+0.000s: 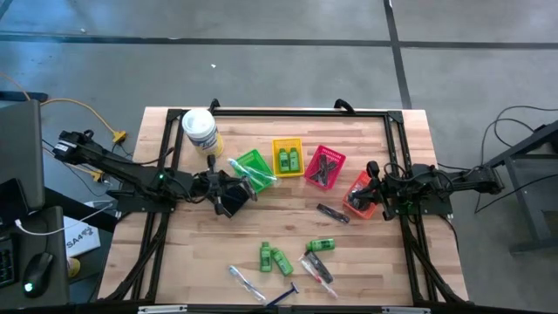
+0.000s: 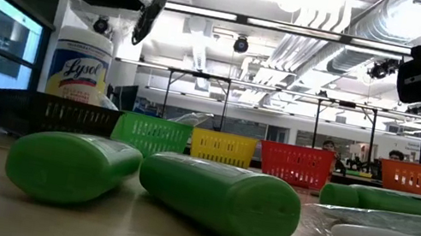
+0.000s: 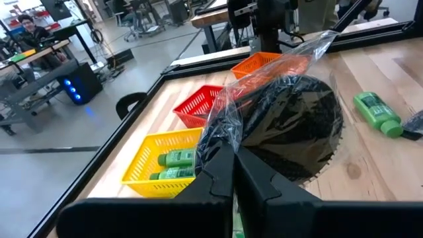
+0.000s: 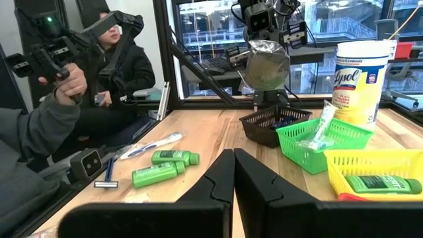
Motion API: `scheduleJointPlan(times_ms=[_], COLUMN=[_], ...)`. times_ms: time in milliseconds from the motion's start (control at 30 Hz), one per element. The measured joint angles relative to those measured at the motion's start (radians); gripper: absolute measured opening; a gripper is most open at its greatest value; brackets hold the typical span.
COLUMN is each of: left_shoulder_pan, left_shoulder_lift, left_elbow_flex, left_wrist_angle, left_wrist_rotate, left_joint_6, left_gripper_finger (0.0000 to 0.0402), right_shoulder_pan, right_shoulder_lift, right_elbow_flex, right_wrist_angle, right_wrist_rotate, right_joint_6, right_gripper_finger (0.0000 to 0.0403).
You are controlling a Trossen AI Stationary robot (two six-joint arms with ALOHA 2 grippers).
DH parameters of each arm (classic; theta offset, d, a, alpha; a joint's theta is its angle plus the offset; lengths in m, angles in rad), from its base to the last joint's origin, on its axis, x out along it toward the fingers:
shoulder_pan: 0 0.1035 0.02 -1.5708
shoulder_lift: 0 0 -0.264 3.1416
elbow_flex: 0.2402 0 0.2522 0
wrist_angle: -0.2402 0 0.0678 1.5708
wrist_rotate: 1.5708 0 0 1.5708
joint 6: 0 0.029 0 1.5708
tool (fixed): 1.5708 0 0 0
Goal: Pick & Place Travel size toiletries
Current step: Put the black hairbrush into the orange bin
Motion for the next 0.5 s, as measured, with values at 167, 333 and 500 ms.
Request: scheduleJointPlan(times_ms=[167,333,500], left_shoulder_pan=[0.000,0.000,0.001], left_shoulder_lift=[0.001,0.001,0.079], left_elbow_flex=[0.000,0.000,0.003], left_wrist_angle=[0.083,0.204,0.308], left_wrist_rotate=[-0.007,-0.007,-0.012], left_joint_6=[-0.048,-0.049,-0.046], left_gripper_finger=[0.0000,0.0000,0.0000], right_shoulder_pan=[0.000,0.000,0.000], right_shoulder_lift=[0.000,0.000,0.000], right_elbow_flex=[0.000,0.000,0.000], right_wrist_angle=[0.000,0.005,0.010], right_wrist_rotate=[0.005,0.012,0.033], right_joint_6=[0.000,0.000,0.000], right_gripper_finger=[0.0002,0.0002,0.0002])
